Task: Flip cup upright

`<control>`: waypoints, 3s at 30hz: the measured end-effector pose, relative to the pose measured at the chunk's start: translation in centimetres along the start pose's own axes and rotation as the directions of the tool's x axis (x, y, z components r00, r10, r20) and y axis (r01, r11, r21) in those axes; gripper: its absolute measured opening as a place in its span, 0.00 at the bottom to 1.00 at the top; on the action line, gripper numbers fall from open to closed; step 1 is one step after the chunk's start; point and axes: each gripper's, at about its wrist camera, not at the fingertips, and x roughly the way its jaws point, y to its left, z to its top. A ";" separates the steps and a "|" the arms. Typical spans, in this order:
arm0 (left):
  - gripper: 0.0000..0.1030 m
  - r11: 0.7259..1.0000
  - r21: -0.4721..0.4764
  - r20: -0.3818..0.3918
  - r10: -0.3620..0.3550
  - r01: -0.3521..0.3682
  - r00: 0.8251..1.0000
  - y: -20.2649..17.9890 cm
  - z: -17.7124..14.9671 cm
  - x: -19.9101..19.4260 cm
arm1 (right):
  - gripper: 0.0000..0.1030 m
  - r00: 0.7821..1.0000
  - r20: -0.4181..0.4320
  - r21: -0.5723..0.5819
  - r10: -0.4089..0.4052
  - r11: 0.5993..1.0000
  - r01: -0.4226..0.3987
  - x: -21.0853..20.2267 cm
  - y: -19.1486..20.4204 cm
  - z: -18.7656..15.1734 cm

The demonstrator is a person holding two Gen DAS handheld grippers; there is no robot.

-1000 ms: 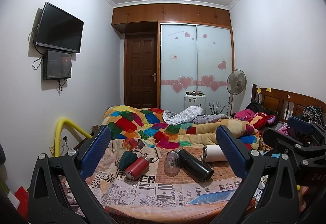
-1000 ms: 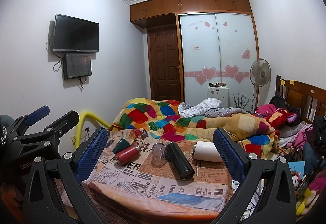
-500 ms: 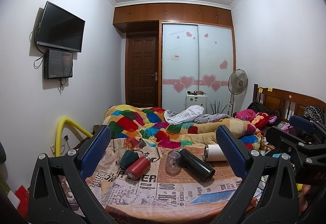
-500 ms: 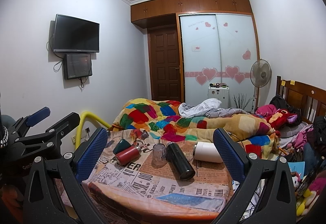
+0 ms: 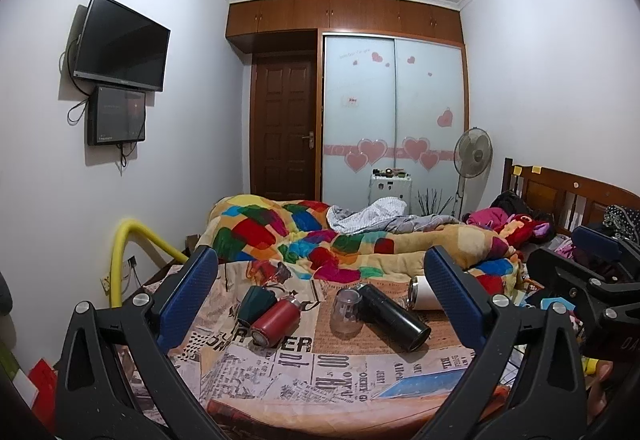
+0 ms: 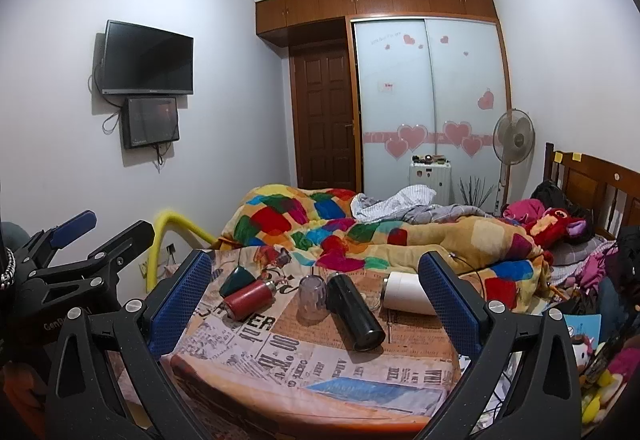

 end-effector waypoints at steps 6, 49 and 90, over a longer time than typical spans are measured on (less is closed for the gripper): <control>1.00 0.999 -0.010 -0.068 0.036 -0.037 0.997 1.0 -1.4 3.6 | 1.00 0.999 -0.050 0.013 -0.009 1.000 0.010 2.0 -0.7 -0.8; 0.80 0.951 -0.078 -0.769 -0.248 0.298 0.589 6.5 -17.3 39.0 | 1.00 0.921 -0.384 0.063 -0.067 0.993 0.098 15.7 -4.6 -7.1; 0.60 0.923 0.081 -0.646 -0.239 0.376 0.725 -4.4 -10.5 25.3 | 1.00 0.943 -0.331 0.067 -0.023 0.997 0.048 11.5 -3.7 -5.8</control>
